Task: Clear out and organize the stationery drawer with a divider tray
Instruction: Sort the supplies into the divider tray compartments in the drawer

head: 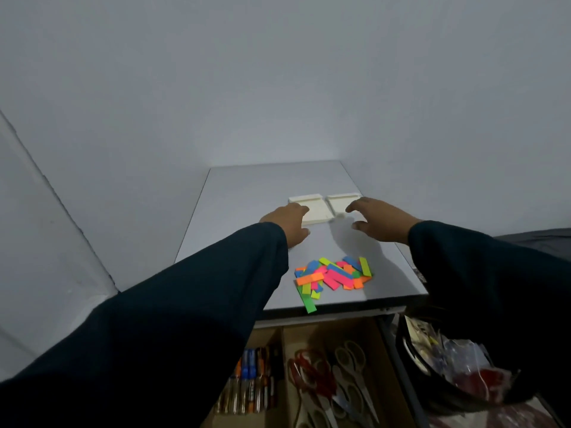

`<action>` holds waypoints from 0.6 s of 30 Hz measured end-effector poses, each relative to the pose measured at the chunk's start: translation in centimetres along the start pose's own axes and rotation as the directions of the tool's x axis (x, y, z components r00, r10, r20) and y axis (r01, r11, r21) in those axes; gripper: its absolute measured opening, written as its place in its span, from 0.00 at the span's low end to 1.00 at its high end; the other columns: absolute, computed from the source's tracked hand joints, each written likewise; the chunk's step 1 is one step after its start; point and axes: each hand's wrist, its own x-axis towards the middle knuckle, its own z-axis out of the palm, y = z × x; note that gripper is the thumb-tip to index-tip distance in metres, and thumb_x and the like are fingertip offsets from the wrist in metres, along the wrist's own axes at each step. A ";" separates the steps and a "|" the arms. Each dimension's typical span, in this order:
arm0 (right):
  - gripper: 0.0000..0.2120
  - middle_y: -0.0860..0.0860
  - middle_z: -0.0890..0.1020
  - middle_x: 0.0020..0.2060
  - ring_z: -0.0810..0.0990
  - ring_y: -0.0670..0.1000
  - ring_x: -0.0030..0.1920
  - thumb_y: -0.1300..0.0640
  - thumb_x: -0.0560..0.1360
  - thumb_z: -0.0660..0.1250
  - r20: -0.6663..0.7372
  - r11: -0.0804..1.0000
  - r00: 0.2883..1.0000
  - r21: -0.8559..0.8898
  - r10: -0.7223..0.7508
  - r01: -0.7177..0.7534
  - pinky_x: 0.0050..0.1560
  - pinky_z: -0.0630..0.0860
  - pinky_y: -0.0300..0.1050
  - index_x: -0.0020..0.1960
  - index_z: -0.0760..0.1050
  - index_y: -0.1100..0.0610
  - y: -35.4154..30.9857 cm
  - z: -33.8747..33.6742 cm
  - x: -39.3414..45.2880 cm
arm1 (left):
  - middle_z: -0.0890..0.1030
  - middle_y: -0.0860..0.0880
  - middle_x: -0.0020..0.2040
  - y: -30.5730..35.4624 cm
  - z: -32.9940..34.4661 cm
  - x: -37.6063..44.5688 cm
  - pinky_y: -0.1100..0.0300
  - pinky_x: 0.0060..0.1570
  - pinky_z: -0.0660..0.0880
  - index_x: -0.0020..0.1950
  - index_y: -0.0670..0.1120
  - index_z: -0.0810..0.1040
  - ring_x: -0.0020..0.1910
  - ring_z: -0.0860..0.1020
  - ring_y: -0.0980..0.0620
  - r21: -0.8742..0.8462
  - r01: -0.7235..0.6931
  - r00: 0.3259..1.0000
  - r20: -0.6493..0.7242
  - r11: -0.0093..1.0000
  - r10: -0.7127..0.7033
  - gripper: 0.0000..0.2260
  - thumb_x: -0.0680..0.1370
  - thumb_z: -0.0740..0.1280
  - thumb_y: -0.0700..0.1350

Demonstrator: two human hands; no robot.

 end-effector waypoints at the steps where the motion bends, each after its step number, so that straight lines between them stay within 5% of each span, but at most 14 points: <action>1: 0.21 0.54 0.67 0.71 0.68 0.55 0.68 0.55 0.80 0.60 0.002 1.000 1.000 -0.007 0.010 -0.010 0.67 0.65 0.48 0.72 0.64 0.56 0.1 0.2 0.5 | 0.58 0.49 0.76 -0.2 0.4 0.5 0.51 0.69 0.64 0.77 0.47 0.55 0.72 0.62 0.46 0.023 -0.016 1.000 0.013 1.000 0.016 0.25 0.81 0.58 0.49; 4: 0.24 0.52 0.62 0.73 0.64 0.55 0.71 0.50 0.81 0.57 0.026 0.997 0.999 -0.065 0.039 -0.037 0.69 0.63 0.50 0.74 0.59 0.55 0.7 0.9 2.3 | 0.50 0.50 0.78 -0.8 1.5 2.0 0.49 0.71 0.61 0.78 0.49 0.49 0.75 0.55 0.48 0.098 -0.024 0.998 0.053 0.995 0.019 0.27 0.82 0.55 0.52; 8: 0.19 0.53 0.68 0.68 0.69 0.56 0.68 0.50 0.81 0.55 0.103 0.997 0.993 -0.049 0.059 -0.054 0.65 0.66 0.51 0.69 0.65 0.57 1.4 2.3 3.2 | 0.45 0.52 0.79 -1.6 2.8 2.4 0.47 0.72 0.57 0.78 0.50 0.48 0.77 0.44 0.49 0.186 -0.018 0.993 0.116 0.982 -0.004 0.26 0.82 0.50 0.56; 11: 0.15 0.53 0.71 0.64 0.72 0.55 0.63 0.53 0.81 0.54 0.001 0.993 0.999 -0.108 0.045 -0.045 0.59 0.67 0.49 0.64 0.70 0.56 1.5 2.7 3.0 | 0.60 0.48 0.76 -1.5 3.0 2.0 0.51 0.67 0.62 0.75 0.48 0.60 0.75 0.58 0.48 0.077 -0.002 0.999 0.032 0.997 0.000 0.22 0.83 0.51 0.54; 13: 0.15 0.54 0.75 0.61 0.74 0.56 0.59 0.56 0.81 0.53 -0.097 0.991 0.995 -0.126 0.029 -0.041 0.57 0.68 0.47 0.63 0.72 0.56 1.3 2.5 2.8 | 0.75 0.44 0.63 -1.4 2.4 1.6 0.55 0.53 0.66 0.63 0.44 0.73 0.61 0.73 0.45 0.064 0.001 0.990 -0.139 0.998 0.008 0.18 0.83 0.51 0.52; 15: 0.13 0.54 0.78 0.57 0.76 0.56 0.55 0.59 0.80 0.56 -0.233 0.998 0.972 -0.047 0.022 -0.034 0.54 0.70 0.47 0.60 0.75 0.57 1.3 2.3 2.5 | 0.78 0.44 0.53 -1.6 1.9 1.4 0.57 0.45 0.64 0.55 0.43 0.75 0.52 0.75 0.45 0.109 0.008 0.957 -0.289 0.994 0.024 0.17 0.83 0.51 0.50; 18: 0.11 0.54 0.76 0.57 0.75 0.55 0.54 0.60 0.78 0.62 -0.333 0.998 0.942 0.056 0.036 -0.019 0.51 0.70 0.45 0.59 0.74 0.57 1.8 1.9 2.5 | 0.77 0.46 0.56 -3.0 2.0 2.0 0.56 0.46 0.67 0.58 0.44 0.74 0.56 0.73 0.47 -0.073 0.061 0.909 -0.408 0.995 -0.085 0.13 0.82 0.55 0.49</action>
